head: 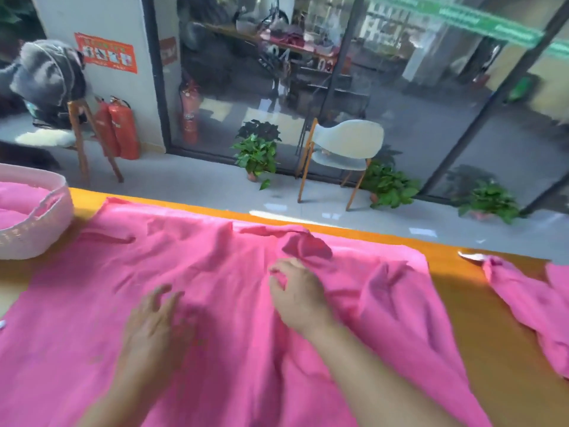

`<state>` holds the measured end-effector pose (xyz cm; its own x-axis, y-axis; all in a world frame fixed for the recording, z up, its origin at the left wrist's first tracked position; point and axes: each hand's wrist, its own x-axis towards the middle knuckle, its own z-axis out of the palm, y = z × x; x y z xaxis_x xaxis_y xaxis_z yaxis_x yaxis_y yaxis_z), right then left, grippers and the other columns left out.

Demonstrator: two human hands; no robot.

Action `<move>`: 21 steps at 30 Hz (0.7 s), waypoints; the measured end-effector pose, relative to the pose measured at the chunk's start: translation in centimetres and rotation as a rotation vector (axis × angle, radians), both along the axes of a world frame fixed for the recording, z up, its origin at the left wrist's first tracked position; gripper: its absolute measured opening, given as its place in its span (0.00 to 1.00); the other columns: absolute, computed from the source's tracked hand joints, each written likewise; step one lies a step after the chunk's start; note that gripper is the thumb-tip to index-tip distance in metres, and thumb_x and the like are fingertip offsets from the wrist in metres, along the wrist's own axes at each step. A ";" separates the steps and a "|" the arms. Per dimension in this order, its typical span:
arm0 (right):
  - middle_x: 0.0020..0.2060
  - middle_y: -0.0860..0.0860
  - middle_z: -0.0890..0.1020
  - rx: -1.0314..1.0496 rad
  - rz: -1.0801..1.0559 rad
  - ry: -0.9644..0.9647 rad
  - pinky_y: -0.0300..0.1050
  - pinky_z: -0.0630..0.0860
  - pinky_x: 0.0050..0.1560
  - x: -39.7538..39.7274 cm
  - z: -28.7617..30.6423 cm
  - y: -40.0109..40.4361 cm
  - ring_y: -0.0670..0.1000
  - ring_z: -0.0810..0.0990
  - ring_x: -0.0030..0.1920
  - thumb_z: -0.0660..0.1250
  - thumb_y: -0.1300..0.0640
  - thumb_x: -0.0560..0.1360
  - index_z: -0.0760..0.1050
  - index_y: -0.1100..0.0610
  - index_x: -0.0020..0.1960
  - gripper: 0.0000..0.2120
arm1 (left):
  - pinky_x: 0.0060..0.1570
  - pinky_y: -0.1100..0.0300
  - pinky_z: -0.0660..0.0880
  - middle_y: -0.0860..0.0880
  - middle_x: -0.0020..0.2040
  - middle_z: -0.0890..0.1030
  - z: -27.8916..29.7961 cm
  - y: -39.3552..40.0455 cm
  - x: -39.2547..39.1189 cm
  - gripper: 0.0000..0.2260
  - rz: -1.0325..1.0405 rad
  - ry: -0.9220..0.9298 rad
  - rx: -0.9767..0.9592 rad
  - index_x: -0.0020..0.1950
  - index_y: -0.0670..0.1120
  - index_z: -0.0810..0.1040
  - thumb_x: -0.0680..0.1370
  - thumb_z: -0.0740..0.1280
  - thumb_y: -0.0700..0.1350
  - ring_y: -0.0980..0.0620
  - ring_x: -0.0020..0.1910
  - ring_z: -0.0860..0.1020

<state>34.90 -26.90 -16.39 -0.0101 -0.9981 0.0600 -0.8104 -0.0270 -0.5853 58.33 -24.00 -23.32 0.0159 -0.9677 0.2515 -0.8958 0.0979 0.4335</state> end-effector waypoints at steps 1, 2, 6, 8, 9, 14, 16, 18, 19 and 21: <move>0.53 0.53 0.82 -0.005 -0.085 0.009 0.48 0.73 0.62 -3.1 0.1 1.0 0.54 0.79 0.56 0.62 0.58 0.75 0.82 0.58 0.53 0.12 | 0.54 0.47 0.73 0.40 0.58 0.78 0.8 0.5 -3.4 0.24 -0.088 0.050 -0.056 0.56 0.40 0.81 0.71 0.59 0.55 0.39 0.53 0.78; 0.52 0.53 0.82 -0.002 -0.165 0.027 0.49 0.74 0.59 -6.2 0.3 2.0 0.54 0.80 0.54 0.63 0.60 0.75 0.82 0.56 0.52 0.10 | 0.53 0.51 0.73 0.43 0.56 0.79 1.8 1.1 -6.9 0.21 -0.170 0.095 -0.094 0.55 0.42 0.82 0.72 0.59 0.53 0.42 0.51 0.79; 0.55 0.53 0.80 0.041 -0.405 0.140 0.49 0.73 0.57 -17.6 0.2 4.4 0.56 0.79 0.57 0.63 0.59 0.77 0.81 0.54 0.56 0.11 | 0.48 0.61 0.72 0.53 0.49 0.80 5.7 2.1 -19.5 0.10 -0.377 0.227 -0.055 0.51 0.49 0.83 0.74 0.63 0.46 0.53 0.45 0.79; 0.58 0.52 0.78 0.096 -0.474 0.166 0.48 0.71 0.60 -22.0 -0.5 4.5 0.55 0.76 0.61 0.62 0.58 0.78 0.80 0.53 0.60 0.13 | 0.45 0.60 0.71 0.53 0.46 0.80 6.5 1.8 -24.8 0.06 -0.382 0.247 0.052 0.48 0.48 0.83 0.75 0.67 0.42 0.51 0.43 0.79; 0.60 0.53 0.77 0.109 -0.488 0.159 0.47 0.71 0.61 -23.9 -0.9 4.4 0.55 0.75 0.62 0.61 0.58 0.78 0.79 0.53 0.62 0.14 | 0.45 0.59 0.71 0.51 0.45 0.81 6.9 1.5 -27.5 0.05 -0.359 0.250 0.100 0.47 0.47 0.82 0.75 0.67 0.41 0.49 0.42 0.79; 0.73 0.50 0.66 0.197 -0.274 0.245 0.43 0.64 0.68 -29.5 -2.2 4.0 0.53 0.66 0.72 0.60 0.55 0.79 0.68 0.52 0.74 0.23 | 0.38 0.56 0.68 0.41 0.38 0.78 8.1 -2.3 -37.7 0.15 -0.226 0.207 0.254 0.37 0.44 0.74 0.81 0.61 0.50 0.43 0.39 0.78; 0.77 0.49 0.61 0.201 -0.156 0.338 0.45 0.61 0.71 -30.7 -3.1 3.8 0.54 0.61 0.75 0.58 0.55 0.80 0.63 0.50 0.76 0.24 | 0.39 0.57 0.73 0.44 0.41 0.80 7.4 -4.1 -40.3 0.14 -0.213 0.188 0.322 0.49 0.43 0.81 0.79 0.62 0.51 0.44 0.41 0.79; 0.75 0.48 0.64 0.198 -0.116 0.386 0.48 0.62 0.70 -31.5 -4.0 3.8 0.54 0.61 0.74 0.54 0.52 0.82 0.65 0.51 0.74 0.21 | 0.48 0.54 0.78 0.47 0.51 0.80 6.4 -5.2 -41.6 0.17 -0.189 0.109 0.388 0.58 0.44 0.78 0.77 0.63 0.55 0.46 0.48 0.79; 0.72 0.48 0.68 0.190 -0.122 0.394 0.48 0.64 0.68 -31.8 -4.3 3.7 0.53 0.64 0.72 0.52 0.51 0.83 0.68 0.51 0.72 0.19 | 0.52 0.53 0.77 0.47 0.56 0.79 5.9 -5.6 -41.9 0.21 -0.173 0.038 0.422 0.64 0.47 0.75 0.76 0.64 0.57 0.46 0.54 0.78; 0.65 0.47 0.74 0.142 -0.162 0.403 0.49 0.66 0.64 -32.6 -4.3 3.3 0.53 0.68 0.67 0.50 0.52 0.83 0.72 0.52 0.66 0.17 | 0.54 0.51 0.75 0.48 0.60 0.77 5.1 -6.0 -42.2 0.23 -0.115 -0.107 0.442 0.67 0.50 0.71 0.76 0.64 0.59 0.45 0.58 0.77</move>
